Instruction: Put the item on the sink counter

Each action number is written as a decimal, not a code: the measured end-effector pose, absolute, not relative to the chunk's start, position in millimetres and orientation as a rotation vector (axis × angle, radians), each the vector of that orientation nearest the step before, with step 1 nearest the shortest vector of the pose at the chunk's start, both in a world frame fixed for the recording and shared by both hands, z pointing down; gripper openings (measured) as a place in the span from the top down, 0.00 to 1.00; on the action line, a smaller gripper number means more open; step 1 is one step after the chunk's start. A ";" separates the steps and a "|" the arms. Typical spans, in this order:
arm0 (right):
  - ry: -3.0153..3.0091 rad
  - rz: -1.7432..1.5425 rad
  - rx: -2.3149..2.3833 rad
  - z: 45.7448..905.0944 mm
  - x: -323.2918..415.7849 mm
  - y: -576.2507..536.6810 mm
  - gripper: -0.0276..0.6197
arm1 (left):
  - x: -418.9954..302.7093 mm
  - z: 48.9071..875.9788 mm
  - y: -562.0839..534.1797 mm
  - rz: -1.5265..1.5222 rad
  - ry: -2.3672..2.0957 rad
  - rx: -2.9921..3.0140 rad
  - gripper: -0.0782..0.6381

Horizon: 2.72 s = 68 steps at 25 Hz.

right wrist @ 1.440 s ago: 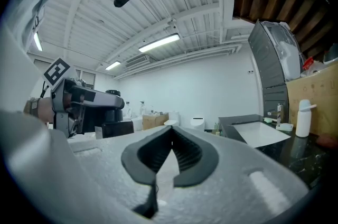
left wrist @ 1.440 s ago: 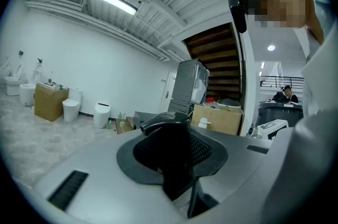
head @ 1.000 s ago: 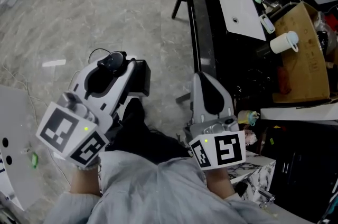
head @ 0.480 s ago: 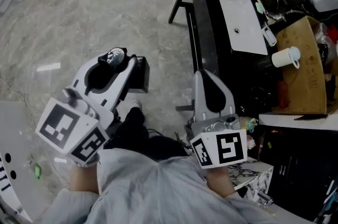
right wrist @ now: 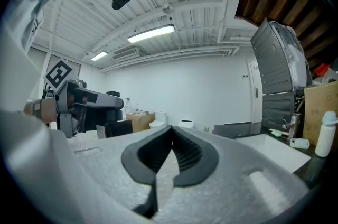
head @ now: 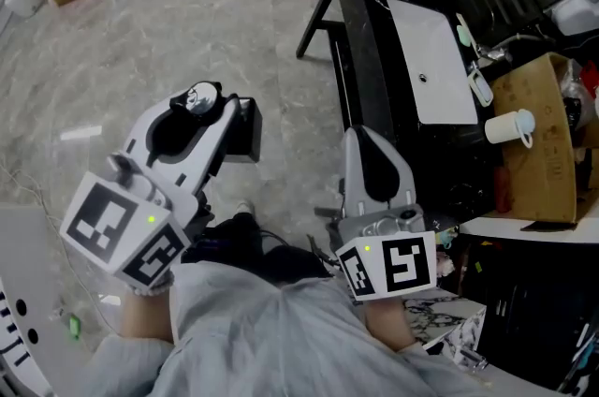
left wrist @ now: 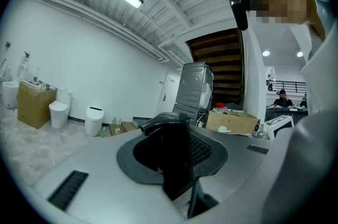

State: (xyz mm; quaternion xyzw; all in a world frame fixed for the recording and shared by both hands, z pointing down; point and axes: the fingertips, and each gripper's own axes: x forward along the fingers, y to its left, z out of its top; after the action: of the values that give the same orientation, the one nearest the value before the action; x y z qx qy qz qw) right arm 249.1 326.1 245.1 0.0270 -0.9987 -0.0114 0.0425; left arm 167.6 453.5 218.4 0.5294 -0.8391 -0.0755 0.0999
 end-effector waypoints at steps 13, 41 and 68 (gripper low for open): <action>-3.036 -0.053 0.161 254.2 190.8 325.5 0.96 | 101.2 227.9 452.0 -0.229 -2.445 1.613 0.75; -3.026 -0.046 0.079 260.8 64.3 253.5 0.96 | -10.0 232.5 395.2 -0.246 -2.485 1.541 0.75; -3.064 -0.062 0.217 252.7 -71.0 44.5 0.96 | -152.0 214.5 167.7 -0.161 -2.378 1.746 0.75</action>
State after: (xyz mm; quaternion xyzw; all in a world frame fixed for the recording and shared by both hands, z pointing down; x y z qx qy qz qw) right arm -71.0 44.5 252.7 0.0707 -0.9967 -0.0202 0.0348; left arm -152.0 167.7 214.5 0.5883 -0.8014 -0.0542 0.0933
